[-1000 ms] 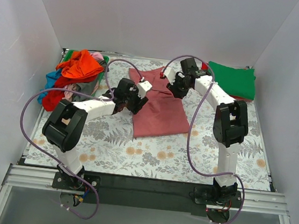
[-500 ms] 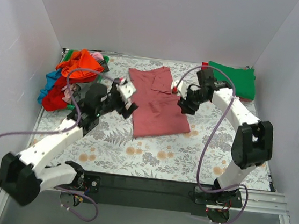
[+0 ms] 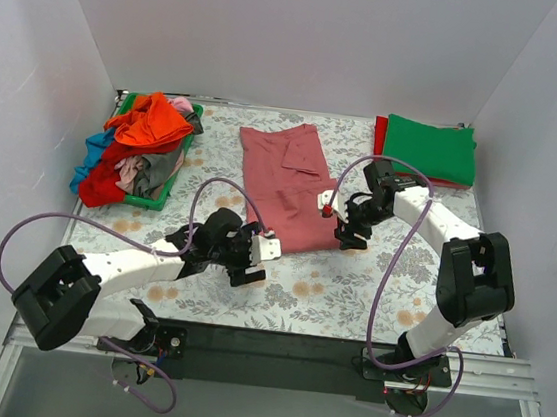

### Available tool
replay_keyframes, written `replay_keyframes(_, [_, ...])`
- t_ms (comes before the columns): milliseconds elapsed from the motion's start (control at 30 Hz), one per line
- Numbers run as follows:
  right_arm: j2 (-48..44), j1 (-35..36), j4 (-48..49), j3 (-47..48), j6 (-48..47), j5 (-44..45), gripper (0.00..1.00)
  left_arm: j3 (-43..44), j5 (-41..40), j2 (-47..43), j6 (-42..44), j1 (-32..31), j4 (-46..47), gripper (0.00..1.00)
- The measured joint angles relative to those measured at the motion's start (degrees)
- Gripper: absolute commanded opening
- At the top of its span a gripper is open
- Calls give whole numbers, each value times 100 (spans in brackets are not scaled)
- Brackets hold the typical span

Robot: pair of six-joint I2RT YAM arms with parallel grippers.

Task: Fold and stack the t-shirts
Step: Fold the tshirt

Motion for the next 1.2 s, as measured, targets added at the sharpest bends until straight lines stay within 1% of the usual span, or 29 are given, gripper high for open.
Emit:
replay_keyframes(167, [-42, 0, 98, -192, 0, -20, 67, 4, -553, 350, 57, 0, 367, 78])
replay_keyframes(333, [-42, 39, 177, -302, 2, 28, 67, 4, -804, 678, 81, 0, 730, 73])
replay_keyframes(433, [-42, 44, 229, -328, -7, 85, 67, 4, -975, 839, 81, 0, 933, 65])
replay_keyframes(500, [-42, 44, 254, -343, -24, 162, 67, 7, -1091, 962, 81, 0, 1088, 57])
replay_keyframes(567, [-42, 44, 295, -376, -35, 238, 67, 13, -1154, 1067, 92, 0, 1207, 54])
replay_keyframes(700, [-39, 44, 380, -411, -44, 387, 67, 17, -1276, 1167, 74, 0, 1366, 42])
replay_keyframes(833, [79, 85, 437, -400, -42, 466, 67, 17, -1318, 1200, 76, 0, 1410, 39])
replay_keyframes(900, [249, 131, 496, -398, -33, 511, 66, 17, -1318, 1200, 68, 0, 1432, 39])
replay_keyframes(1000, [514, 269, 597, -402, 2, 662, 64, 17, -1311, 1200, 52, 0, 1440, 36])
replay_keyframes(1100, [584, 385, 765, -409, 129, 811, 58, 13, -1300, 1200, 33, 0, 1443, 31])
replay_keyframes(1133, [584, 396, 809, -409, 157, 841, 53, 9, -1287, 1200, 33, 0, 1445, 29])
replay_keyframes(1200, [586, 417, 885, -409, 223, 898, 48, 4, -1255, 1200, 20, 0, 1445, 25])
